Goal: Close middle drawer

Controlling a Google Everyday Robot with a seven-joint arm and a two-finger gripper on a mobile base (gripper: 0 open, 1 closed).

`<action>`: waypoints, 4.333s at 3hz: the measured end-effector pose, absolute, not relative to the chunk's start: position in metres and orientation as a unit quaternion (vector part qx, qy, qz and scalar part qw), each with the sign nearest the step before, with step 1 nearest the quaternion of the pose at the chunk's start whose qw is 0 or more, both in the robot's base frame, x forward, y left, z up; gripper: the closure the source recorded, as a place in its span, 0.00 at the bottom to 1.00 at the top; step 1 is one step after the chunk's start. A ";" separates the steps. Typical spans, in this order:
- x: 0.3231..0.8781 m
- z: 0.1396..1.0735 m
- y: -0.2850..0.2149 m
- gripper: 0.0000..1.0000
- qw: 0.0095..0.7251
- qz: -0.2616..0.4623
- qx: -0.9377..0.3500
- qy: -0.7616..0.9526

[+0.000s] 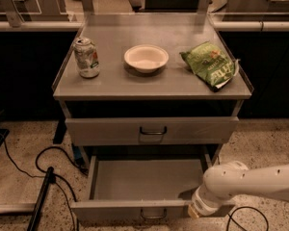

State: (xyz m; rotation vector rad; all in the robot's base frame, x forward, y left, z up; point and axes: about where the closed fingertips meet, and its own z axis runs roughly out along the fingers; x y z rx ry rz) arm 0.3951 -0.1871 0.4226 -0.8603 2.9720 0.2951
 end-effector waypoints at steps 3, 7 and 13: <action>0.408 0.424 -0.186 0.57 0.029 0.094 -0.278 0.956; 0.408 0.424 -0.186 0.00 0.029 0.095 -0.278 0.956; 0.459 0.430 -0.178 1.00 0.105 0.095 -0.295 0.945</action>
Offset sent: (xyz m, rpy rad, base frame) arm 0.0116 0.0011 0.0013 0.0050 -0.0205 -0.0007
